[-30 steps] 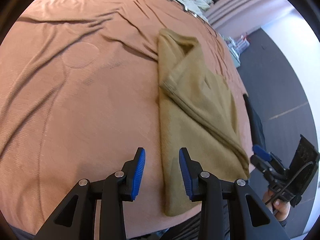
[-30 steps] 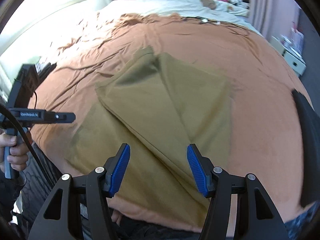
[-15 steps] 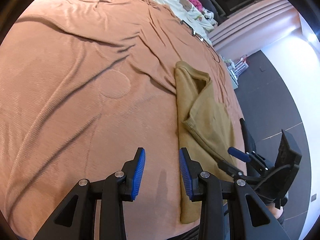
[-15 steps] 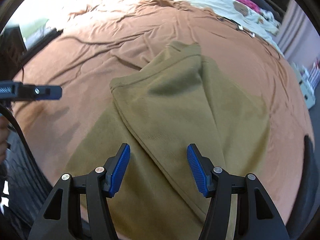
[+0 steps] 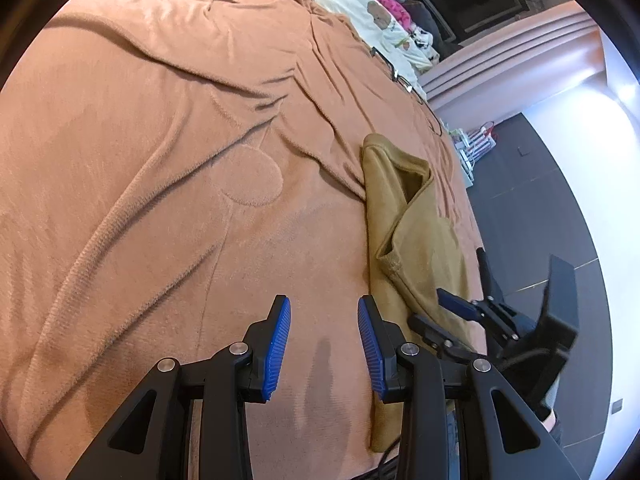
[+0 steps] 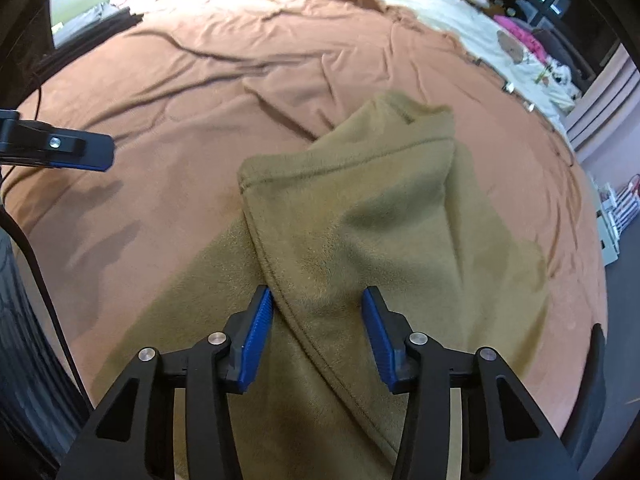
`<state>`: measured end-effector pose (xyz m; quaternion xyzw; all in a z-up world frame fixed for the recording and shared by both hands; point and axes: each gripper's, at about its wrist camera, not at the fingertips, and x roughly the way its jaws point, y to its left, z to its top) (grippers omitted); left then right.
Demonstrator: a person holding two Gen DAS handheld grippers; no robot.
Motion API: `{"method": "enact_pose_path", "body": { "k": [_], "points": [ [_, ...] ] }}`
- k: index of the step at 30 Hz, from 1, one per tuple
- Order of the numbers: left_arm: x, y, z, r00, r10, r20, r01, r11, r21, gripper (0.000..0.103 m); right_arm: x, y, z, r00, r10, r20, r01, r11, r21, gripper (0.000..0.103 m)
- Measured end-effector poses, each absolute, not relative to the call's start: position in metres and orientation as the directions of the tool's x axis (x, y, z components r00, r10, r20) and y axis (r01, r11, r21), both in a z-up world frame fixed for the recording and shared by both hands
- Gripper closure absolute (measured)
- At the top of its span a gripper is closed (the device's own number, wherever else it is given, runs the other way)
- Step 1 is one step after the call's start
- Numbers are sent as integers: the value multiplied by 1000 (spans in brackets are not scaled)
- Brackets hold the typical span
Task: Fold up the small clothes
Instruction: 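Open both grippers and withdraw them from the folded shirt, then move both open grippers to the end of the folded olive shirt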
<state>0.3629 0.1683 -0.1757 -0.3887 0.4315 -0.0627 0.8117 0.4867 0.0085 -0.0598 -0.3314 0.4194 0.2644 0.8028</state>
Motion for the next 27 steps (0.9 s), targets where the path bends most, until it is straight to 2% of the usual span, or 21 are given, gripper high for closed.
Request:
{"method": "enact_pose_path", "body": {
  "k": [3, 4, 6, 7, 8, 19, 27],
  "points": [
    [364, 167, -178, 611, -438, -660, -237, 694, -680, 66, 494, 12, -62, 502, 149, -852, -713, 629, -310, 63],
    [365, 166, -178, 609, -437, -662, -238, 696, -677, 66, 496, 11, -60, 505, 148, -851, -709, 634, -310, 73],
    [367, 164, -177, 604, -435, -668, -237, 702, -671, 66, 503, 7, -53, 483, 174, -858, -711, 650, -268, 82],
    [368, 163, -177, 602, -434, -671, -237, 705, -668, 66, 506, 4, -49, 476, 190, -858, -709, 661, -247, 92],
    [370, 162, -176, 599, -432, -674, -236, 709, -664, 66, 510, 1, -46, 479, 193, -856, -701, 671, -241, 95],
    [387, 144, -164, 574, -411, -708, -222, 755, -617, 66, 550, -69, 0, 469, 371, -802, -613, 790, 7, 97],
    [409, 122, -161, 547, -403, -734, -203, 787, -583, 66, 580, -125, 5, 483, 438, -758, -534, 833, 141, 97]
  ]
}}
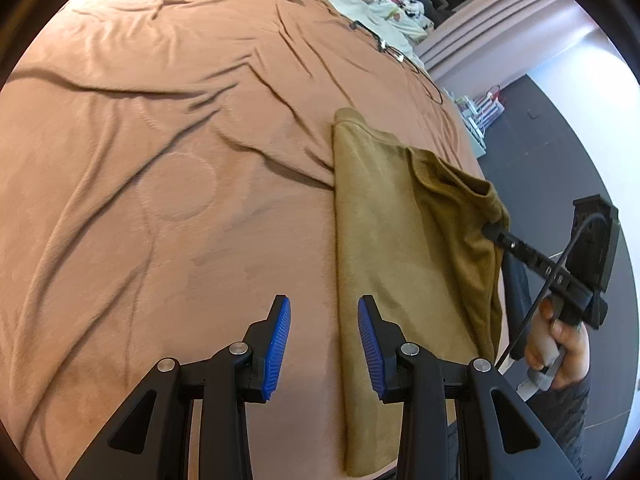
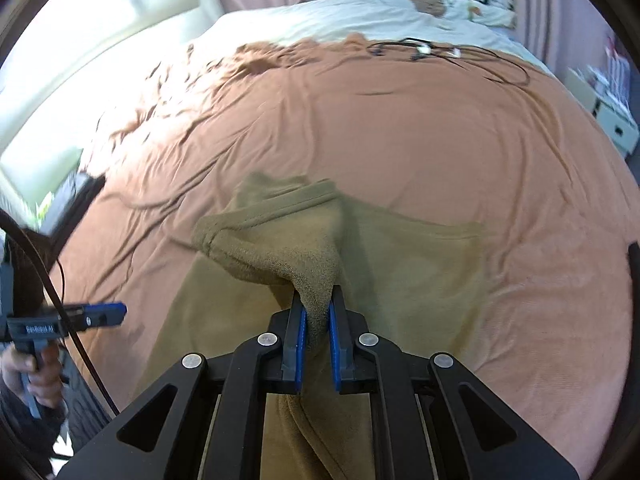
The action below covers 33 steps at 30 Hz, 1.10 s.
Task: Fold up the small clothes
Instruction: 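Move both open grippers to the end of the folded olive shirt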
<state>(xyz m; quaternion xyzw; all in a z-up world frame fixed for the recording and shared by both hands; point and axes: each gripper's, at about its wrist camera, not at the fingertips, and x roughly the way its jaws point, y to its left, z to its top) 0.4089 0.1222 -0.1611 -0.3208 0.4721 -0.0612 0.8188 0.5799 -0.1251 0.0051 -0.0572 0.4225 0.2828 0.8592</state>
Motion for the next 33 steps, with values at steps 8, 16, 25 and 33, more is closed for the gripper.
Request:
{"method": "enact_pose_path", "body": {
  "k": [8, 16, 25, 33],
  "points": [
    [428, 102, -167, 504, -393, -769, -196, 815, -545, 66, 613, -192, -24, 487, 468, -738, -374, 875, 308, 97],
    [439, 95, -173, 470, -368, -802, -204, 839, -505, 66, 614, -230, -48, 484, 493, -723, -281, 870, 405, 97],
    [449, 91, -181, 450, -356, -819, -212, 848, -485, 66, 609, -252, -32, 503, 520, -690, -287, 854, 435, 97],
    [477, 93, -171, 465, -347, -814, -200, 855, -479, 66, 613, -245, -28, 464, 518, -719, -289, 856, 429, 38]
  ]
}}
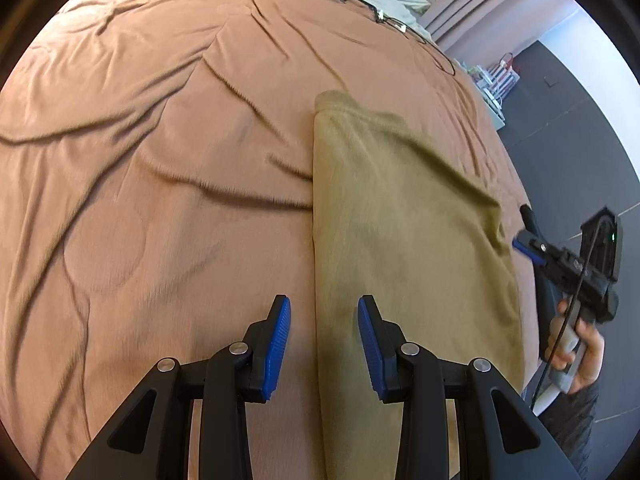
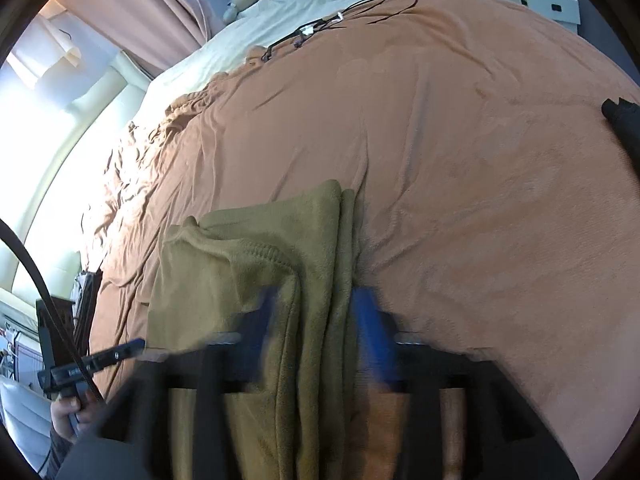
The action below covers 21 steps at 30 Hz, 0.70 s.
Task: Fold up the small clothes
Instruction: 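Move both open grippers to the end of the folded olive shirt, then close both grippers on the end of the folded olive shirt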
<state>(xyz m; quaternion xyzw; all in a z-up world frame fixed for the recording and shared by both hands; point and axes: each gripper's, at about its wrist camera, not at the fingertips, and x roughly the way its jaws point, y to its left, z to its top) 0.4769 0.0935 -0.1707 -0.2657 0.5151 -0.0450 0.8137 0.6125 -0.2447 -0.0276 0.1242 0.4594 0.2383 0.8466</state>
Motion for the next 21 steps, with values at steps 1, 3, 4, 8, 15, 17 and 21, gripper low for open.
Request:
{"method": "enact_pose_path", "body": {
  "k": [1, 3, 4, 8, 15, 17, 21],
  "points": [
    [481, 94, -170, 467, -342, -816, -201, 857, -474, 64, 612, -243, -26, 471, 521, -712, -301, 854, 425, 30],
    [488, 95, -168, 472, -335, -815, -198, 861, -469, 56, 613, -239, -26, 469, 518, -715, -311, 855, 414, 30],
    [492, 95, -167, 478, -329, -814, -199, 862, -466, 54, 614, -236, -25, 474, 507, -720, -316, 861, 398, 30],
    [508, 94, -166, 487, -325, -810, -195, 864, -464, 54, 617, -219, -16, 492, 488, -721, -364, 868, 339, 30],
    [541, 91, -170, 481, -300, -823, -193, 880, -434, 54, 629, -177, -32, 454, 326, -829, -407, 904, 133, 30],
    [548, 92, -170, 479, -291, -828, -192, 886, -422, 54, 635, -174, -38, 460, 274, -845, -391, 916, 84, 30],
    [560, 96, -176, 472, -280, -836, -198, 890, -410, 54, 650, -192, -46, 447, 281, -849, -315, 938, 145, 30]
  ]
}}
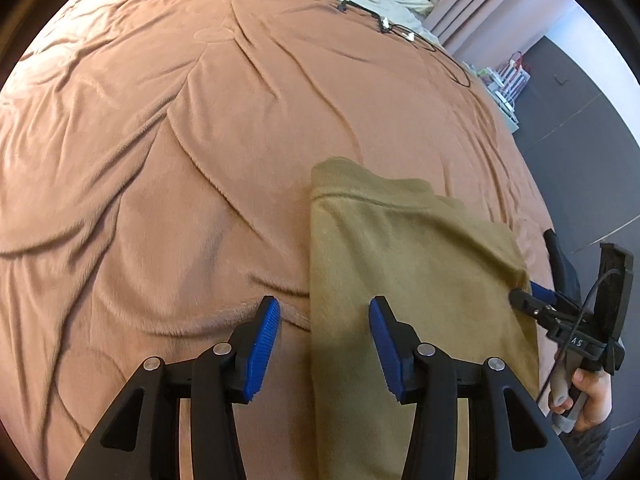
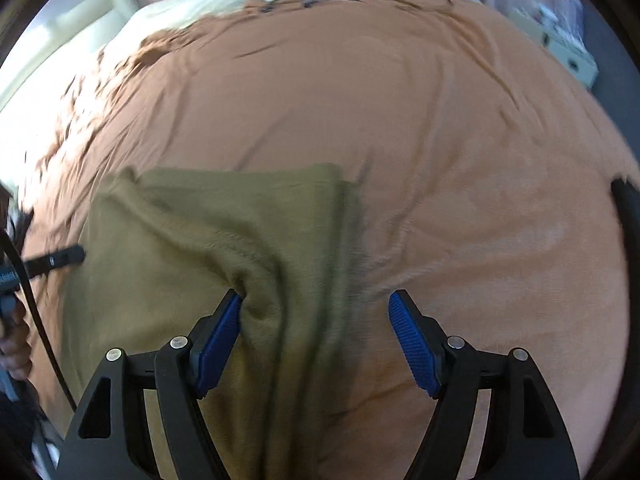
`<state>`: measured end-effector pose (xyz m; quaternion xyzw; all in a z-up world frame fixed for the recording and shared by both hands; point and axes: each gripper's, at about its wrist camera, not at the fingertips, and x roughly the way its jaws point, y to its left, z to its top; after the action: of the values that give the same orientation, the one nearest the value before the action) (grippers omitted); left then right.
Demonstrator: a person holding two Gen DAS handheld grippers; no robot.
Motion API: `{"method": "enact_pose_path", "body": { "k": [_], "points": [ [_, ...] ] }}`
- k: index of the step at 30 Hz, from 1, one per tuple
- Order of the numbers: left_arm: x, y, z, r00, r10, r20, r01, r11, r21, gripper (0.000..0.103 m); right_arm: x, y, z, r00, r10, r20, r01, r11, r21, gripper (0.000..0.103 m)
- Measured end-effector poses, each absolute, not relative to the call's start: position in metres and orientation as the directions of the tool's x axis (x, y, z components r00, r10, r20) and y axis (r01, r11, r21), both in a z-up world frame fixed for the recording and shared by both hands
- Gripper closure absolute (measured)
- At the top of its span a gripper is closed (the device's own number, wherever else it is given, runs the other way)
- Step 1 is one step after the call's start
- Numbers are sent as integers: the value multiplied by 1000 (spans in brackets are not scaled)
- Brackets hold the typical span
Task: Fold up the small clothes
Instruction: 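Close both grippers on the end of the folded olive shirt, then lift the folded shirt with both grippers and carry it off the bed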
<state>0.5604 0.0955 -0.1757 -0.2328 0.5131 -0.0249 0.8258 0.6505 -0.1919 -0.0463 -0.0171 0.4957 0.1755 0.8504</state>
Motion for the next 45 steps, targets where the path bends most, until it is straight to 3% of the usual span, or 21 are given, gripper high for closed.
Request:
{"method": "enact_pose_path", "body": {
  "k": [9, 15, 20, 22, 25, 30, 32, 34, 45],
  "points": [
    [575, 108, -186, 473, -351, -808, -207, 848, -489, 54, 662, -232, -53, 366, 541, -757, -295, 839, 456, 30],
    [576, 112, -192, 471, -407, -783, -193, 819, -541, 57, 673, -255, -65, 266, 669, -694, -334, 739, 585, 32],
    [582, 109, -194, 463, -430, -775, -187, 807, -560, 58, 686, -258, -78, 242, 650, -720, -327, 754, 570, 38],
    [587, 107, -195, 461, -433, -774, -183, 807, -561, 64, 693, -260, -81, 245, 675, -696, -327, 733, 596, 39],
    [597, 108, -199, 458, -445, -770, -195, 794, -575, 74, 702, -260, -87, 234, 684, -691, -307, 726, 615, 58],
    [605, 103, -201, 466, -439, -768, -201, 793, -575, 83, 704, -250, -89, 237, 678, -696, -329, 730, 600, 63],
    [603, 103, -200, 476, -432, -766, -198, 796, -572, 88, 699, -243, -89, 243, 659, -712, -334, 746, 576, 77],
    [600, 104, -198, 489, -433, -757, -198, 790, -580, 94, 693, -241, -82, 254, 652, -715, -344, 752, 563, 85],
    [568, 101, -138, 573, -431, -697, -137, 788, -600, 96, 635, -208, -24, 369, 620, -692, -429, 775, 464, 88]
  ]
}}
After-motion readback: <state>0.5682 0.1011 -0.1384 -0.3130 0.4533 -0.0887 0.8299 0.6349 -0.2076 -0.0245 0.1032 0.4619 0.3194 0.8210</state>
